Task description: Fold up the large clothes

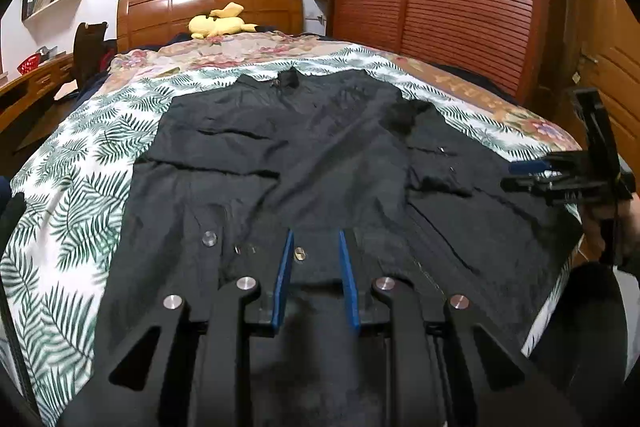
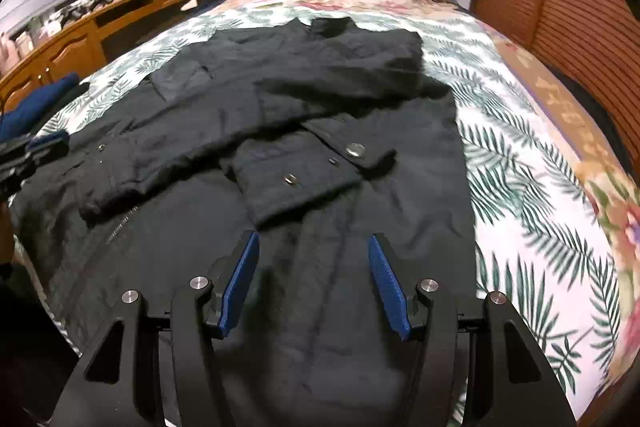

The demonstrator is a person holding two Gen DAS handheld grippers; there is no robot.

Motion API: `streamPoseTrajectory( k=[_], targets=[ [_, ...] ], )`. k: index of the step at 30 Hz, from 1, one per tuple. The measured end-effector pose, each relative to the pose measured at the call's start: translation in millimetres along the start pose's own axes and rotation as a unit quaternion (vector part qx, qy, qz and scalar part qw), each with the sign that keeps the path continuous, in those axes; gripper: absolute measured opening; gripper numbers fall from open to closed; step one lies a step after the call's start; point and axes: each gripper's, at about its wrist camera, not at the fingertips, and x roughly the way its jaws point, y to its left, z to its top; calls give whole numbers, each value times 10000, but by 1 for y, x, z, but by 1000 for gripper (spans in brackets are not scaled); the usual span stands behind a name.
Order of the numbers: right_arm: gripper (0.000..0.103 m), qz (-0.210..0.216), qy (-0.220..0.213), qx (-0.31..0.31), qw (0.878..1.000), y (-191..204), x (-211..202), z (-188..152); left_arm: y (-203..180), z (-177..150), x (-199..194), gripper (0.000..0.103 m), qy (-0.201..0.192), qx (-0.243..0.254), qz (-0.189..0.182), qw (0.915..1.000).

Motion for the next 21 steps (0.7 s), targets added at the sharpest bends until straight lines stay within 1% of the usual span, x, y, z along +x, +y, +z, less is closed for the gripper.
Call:
streamPoseTrajectory(
  k=[5,9,15,21],
  targets=[
    [58,-46,20,67,10000,-14,-9,-12,-3,-16,-12,21,114,-15,304,9995],
    [58,-91,80,4,9999,-22,-20,-25,6,-26,-23,21,212,-244,330,9989],
    [58,-91,146,-85,9998,-32,-33,-38,27,-35,-53,26,231,-537,826,9949],
    [58,41,98,-95,9999,-39,-51,-41,53,-50,-69,29,501,-808,1204,9882]
  ],
)
